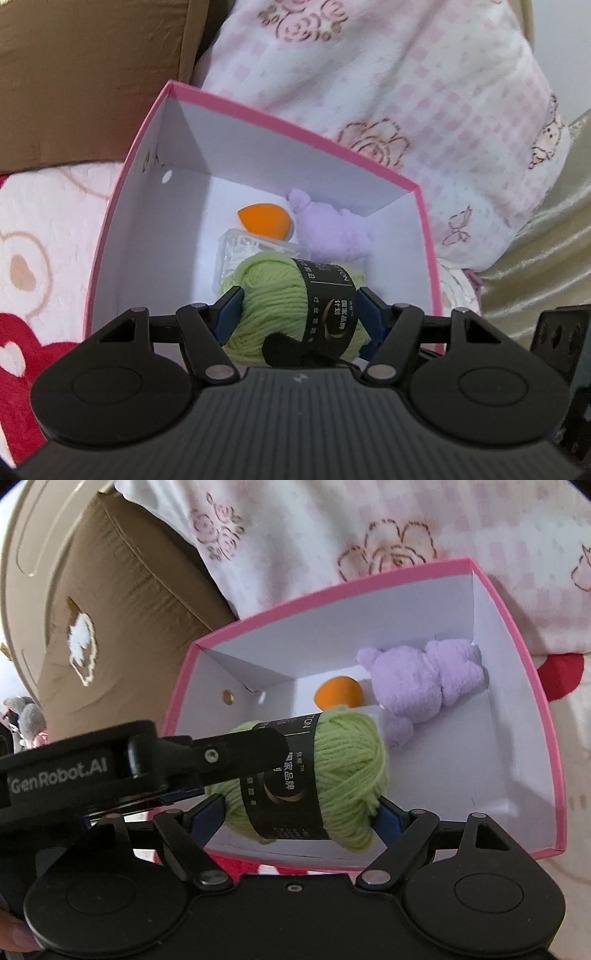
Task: Organize objects
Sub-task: 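Lower the yarn ball into the pink box and open the right tool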
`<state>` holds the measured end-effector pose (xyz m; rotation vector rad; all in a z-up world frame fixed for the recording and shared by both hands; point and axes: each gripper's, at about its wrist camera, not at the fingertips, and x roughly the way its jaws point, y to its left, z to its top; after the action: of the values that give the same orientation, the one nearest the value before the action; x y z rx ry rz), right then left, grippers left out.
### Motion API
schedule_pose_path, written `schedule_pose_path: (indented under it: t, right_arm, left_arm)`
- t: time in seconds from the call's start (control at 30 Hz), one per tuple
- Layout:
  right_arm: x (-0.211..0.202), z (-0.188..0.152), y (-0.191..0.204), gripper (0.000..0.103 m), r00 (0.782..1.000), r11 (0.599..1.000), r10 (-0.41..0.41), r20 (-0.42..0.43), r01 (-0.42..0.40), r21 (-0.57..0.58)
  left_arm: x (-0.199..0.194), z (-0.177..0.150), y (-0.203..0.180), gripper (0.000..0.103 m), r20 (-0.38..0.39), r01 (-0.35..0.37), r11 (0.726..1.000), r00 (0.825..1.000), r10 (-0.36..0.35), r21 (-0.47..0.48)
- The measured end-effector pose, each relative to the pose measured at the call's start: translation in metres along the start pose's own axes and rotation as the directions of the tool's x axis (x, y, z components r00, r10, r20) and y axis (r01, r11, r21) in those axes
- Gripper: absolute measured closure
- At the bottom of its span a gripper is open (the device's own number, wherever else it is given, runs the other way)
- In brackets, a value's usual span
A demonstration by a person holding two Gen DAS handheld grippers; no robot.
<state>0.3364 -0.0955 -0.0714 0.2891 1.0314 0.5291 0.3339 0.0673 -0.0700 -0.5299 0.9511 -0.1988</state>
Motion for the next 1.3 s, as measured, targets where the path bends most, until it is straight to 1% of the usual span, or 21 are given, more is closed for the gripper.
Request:
schedule_pose_path:
  t: [0.1,0.17,0.27,0.37,0.47,0.57,0.6,0.63,0.67,0.7,0.77,0.83,0.9,0.93,0.97,1.07,1.1,1.13,1.2,1.27,1.3]
  right_arm:
    - [0.01,-0.002,0.001,0.016,1.0,0.999,-0.023,-0.014,0.023,-0.041]
    - [0.018,-0.003,0.0,0.016,0.999,0.998,-0.031,-0.04,0.029,-0.056]
    - [0.026,-0.001,-0.005,0.016,0.998,0.998,-0.036,-0.055,0.033,-0.049]
    - [0.032,0.001,-0.007,0.017,0.996,0.996,-0.061,-0.072,0.057,-0.063]
    - [0.039,-0.001,-0.008,0.017,0.992,0.996,-0.08,-0.099,0.074,-0.057]
    - [0.043,-0.004,-0.002,0.017,0.989,0.991,-0.105,-0.106,0.096,-0.093]
    - [0.044,-0.003,-0.002,0.016,0.989,0.992,-0.101,-0.112,0.092,-0.083]
    - [0.044,-0.002,-0.002,0.016,0.989,0.994,-0.095,-0.116,0.087,-0.072]
    - [0.044,-0.001,-0.003,0.015,0.989,0.995,-0.089,-0.114,0.082,-0.063]
    - [0.045,0.0,-0.003,0.014,0.991,0.995,-0.084,-0.109,0.079,-0.055]
    - [0.046,-0.001,-0.005,0.013,0.99,0.995,-0.086,-0.11,0.081,-0.054]
    - [0.051,-0.001,-0.006,0.013,0.986,0.994,-0.094,-0.136,0.087,-0.059]
    - [0.049,-0.002,-0.005,0.013,0.985,0.992,-0.103,-0.139,0.092,-0.083]
    - [0.046,-0.003,-0.006,0.013,0.986,0.993,-0.1,-0.135,0.09,-0.081]
    - [0.043,-0.002,-0.008,0.013,0.987,0.994,-0.092,-0.133,0.082,-0.079]
    - [0.031,0.0,-0.012,0.013,0.991,0.994,-0.084,-0.106,0.076,-0.083]
    - [0.028,0.001,-0.013,0.015,0.992,0.993,-0.083,-0.095,0.075,-0.088]
    - [0.023,0.002,-0.014,0.019,0.994,0.992,-0.088,-0.065,0.081,-0.098]
    - [0.016,0.003,-0.015,0.031,0.993,0.987,-0.114,-0.016,0.112,-0.111]
    - [0.014,0.007,-0.015,0.039,0.995,0.989,-0.097,-0.007,0.096,-0.108]
    - [0.014,0.008,-0.013,0.042,0.994,0.987,-0.108,-0.002,0.107,-0.12]
  left_arm:
    - [0.011,0.0,0.001,0.038,-0.022,-0.041,0.999,0.999,0.041,0.004]
    - [0.016,0.0,0.001,0.038,-0.018,-0.049,0.999,0.999,0.049,0.02]
    - [0.022,0.001,0.008,0.038,-0.01,-0.038,0.999,0.999,0.038,0.0]
    - [0.022,0.0,0.014,0.038,-0.017,-0.021,1.0,1.0,0.021,-0.01]
    - [0.014,-0.001,0.017,0.038,0.009,-0.011,1.0,1.0,0.011,0.008]
    - [0.01,-0.002,0.019,0.039,0.02,-0.027,0.999,0.999,0.026,0.02]
    - [0.01,-0.003,0.019,0.042,0.015,-0.037,0.999,0.999,0.037,0.032]
    - [0.011,-0.004,0.018,0.05,0.004,-0.052,0.997,0.999,0.052,0.052]
    - [0.013,-0.006,0.017,0.053,-0.009,-0.067,0.995,0.998,0.068,0.073]
    - [0.015,-0.007,0.017,0.053,-0.016,-0.08,0.993,0.997,0.081,0.082]
    - [0.017,-0.01,0.019,0.057,-0.024,-0.078,0.995,0.997,0.08,0.067]
    - [0.017,-0.013,0.019,0.063,0.002,-0.076,0.995,0.997,0.077,0.061]
    - [0.018,-0.017,0.016,0.065,0.017,-0.09,0.992,0.996,0.089,0.088]
    - [0.018,-0.017,0.016,0.065,0.014,-0.09,0.992,0.996,0.089,0.087]
    - [0.02,-0.018,0.018,0.065,0.004,-0.082,0.994,0.997,0.082,0.072]
    - [0.024,-0.016,0.028,0.065,-0.033,-0.04,0.999,0.999,0.039,-0.025]
    - [0.025,-0.015,0.03,0.065,-0.033,-0.033,0.998,0.999,0.031,-0.049]
    - [0.025,-0.015,0.032,0.066,-0.022,-0.027,0.998,0.999,0.026,-0.065]
    - [0.026,-0.016,0.03,0.067,0.004,-0.037,0.996,0.999,0.037,-0.077]
    - [0.029,-0.018,0.024,0.067,0.007,-0.071,0.996,0.997,0.071,-0.05]
    - [0.03,-0.019,0.021,0.068,0.007,-0.086,0.996,0.996,0.086,-0.033]
